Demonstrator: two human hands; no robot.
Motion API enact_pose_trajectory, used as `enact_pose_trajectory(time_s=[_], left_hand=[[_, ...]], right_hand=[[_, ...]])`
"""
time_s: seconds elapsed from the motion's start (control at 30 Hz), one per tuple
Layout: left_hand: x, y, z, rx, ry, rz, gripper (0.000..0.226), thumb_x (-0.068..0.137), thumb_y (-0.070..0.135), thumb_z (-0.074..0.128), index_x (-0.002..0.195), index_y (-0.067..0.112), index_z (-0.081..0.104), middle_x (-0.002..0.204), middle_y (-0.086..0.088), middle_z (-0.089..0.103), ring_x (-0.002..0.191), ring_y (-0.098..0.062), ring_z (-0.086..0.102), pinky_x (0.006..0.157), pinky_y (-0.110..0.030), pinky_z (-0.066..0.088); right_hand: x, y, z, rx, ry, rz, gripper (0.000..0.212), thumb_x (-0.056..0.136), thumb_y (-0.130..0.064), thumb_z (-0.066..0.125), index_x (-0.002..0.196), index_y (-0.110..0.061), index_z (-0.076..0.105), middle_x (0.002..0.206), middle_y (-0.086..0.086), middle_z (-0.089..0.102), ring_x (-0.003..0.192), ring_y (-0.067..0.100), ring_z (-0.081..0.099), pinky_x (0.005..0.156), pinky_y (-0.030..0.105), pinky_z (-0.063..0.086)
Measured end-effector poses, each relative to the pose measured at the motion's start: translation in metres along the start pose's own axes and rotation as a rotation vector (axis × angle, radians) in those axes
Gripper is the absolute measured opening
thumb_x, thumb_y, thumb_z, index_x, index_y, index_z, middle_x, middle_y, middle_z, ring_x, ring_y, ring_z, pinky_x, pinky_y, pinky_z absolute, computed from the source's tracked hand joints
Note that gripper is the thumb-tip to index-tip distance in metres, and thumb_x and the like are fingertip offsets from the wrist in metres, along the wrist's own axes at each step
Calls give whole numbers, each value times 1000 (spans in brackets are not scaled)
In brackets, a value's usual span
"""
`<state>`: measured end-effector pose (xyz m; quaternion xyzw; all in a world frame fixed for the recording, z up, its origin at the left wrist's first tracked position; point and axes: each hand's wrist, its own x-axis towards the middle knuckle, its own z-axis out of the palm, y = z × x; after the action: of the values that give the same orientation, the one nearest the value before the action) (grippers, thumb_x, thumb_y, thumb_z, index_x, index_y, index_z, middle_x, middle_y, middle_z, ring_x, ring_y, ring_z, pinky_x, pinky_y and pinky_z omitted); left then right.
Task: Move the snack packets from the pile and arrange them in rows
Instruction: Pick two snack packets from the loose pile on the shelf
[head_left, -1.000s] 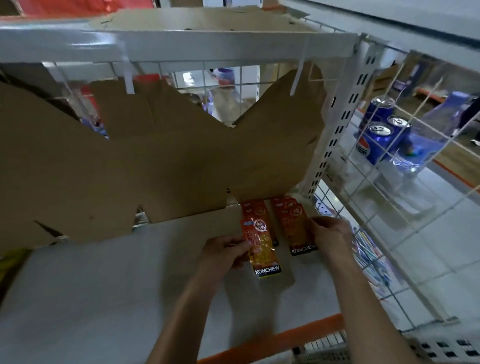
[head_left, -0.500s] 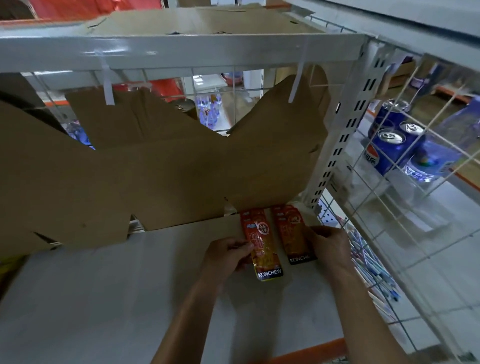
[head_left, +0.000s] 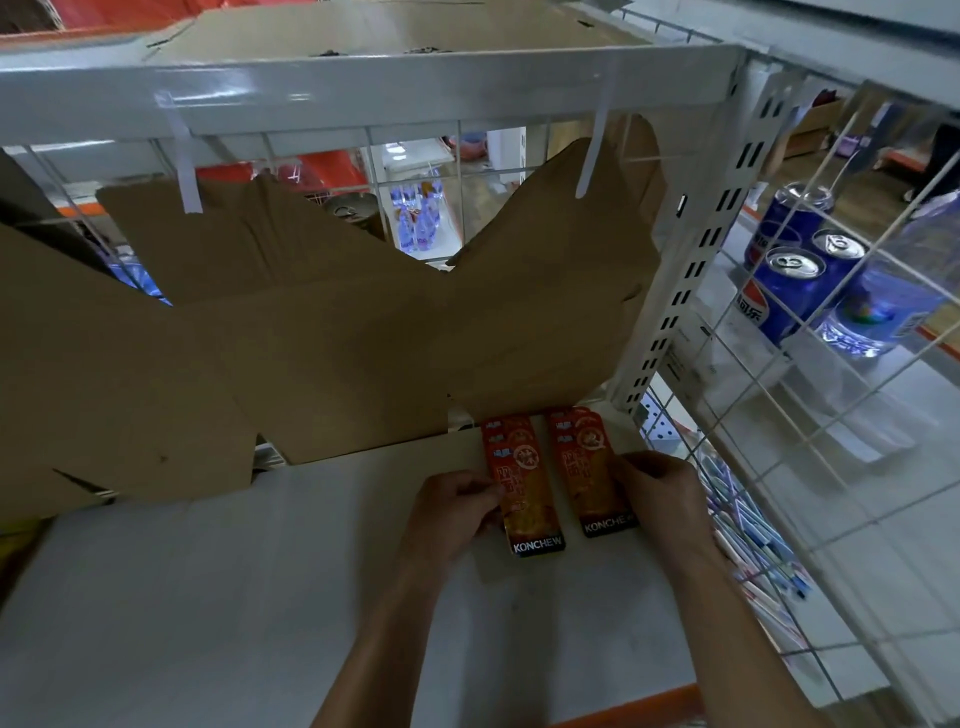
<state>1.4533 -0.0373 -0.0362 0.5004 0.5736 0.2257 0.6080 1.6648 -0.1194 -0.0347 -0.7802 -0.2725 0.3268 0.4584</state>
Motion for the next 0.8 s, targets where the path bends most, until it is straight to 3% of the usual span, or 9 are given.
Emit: enact_pose_trajectory(time_s=[0.17, 0.3, 0.53, 0.67, 0.8], left_hand=[[4, 1, -2, 144, 90, 66, 5, 84, 17, 76, 83, 14, 72, 76, -5, 74, 64, -11, 69, 58, -23, 53], [8, -3, -2, 178, 100, 81, 6, 83, 22, 76, 79, 21, 71, 79, 0, 74, 75, -17, 73, 77, -36, 61], [9, -8, -1, 192, 127, 76, 7, 84, 26, 75, 79, 24, 71, 82, 1, 73, 79, -18, 72, 81, -41, 60], [9, -10, 2, 237, 141, 70, 6, 84, 30, 73, 81, 27, 69, 84, 4, 73, 81, -16, 71, 80, -39, 60], [10, -13, 4, 265, 139, 80, 9, 82, 35, 73, 79, 28, 68, 83, 5, 73, 80, -15, 72, 77, -37, 60]], right_hand=[[-2, -1, -1, 19, 6, 12, 21, 94, -21, 61, 111, -14, 72, 98, 1, 71, 87, 13, 66, 66, 25, 48], [-2, -1, -1, 16, 14, 13, 24, 93, -22, 63, 114, -13, 70, 99, 1, 69, 87, 12, 65, 65, 24, 46], [-2, -1, -2, 30, 29, 24, 19, 91, -23, 65, 109, -18, 70, 97, 1, 71, 86, 17, 67, 77, 38, 56], [-2, -1, -2, 15, 31, 7, 13, 91, -24, 65, 103, -21, 70, 93, -3, 69, 85, 13, 65, 71, 32, 52], [-3, 0, -2, 11, 35, 15, 16, 90, -26, 66, 104, -21, 72, 94, -3, 71, 88, 16, 67, 81, 39, 55]])
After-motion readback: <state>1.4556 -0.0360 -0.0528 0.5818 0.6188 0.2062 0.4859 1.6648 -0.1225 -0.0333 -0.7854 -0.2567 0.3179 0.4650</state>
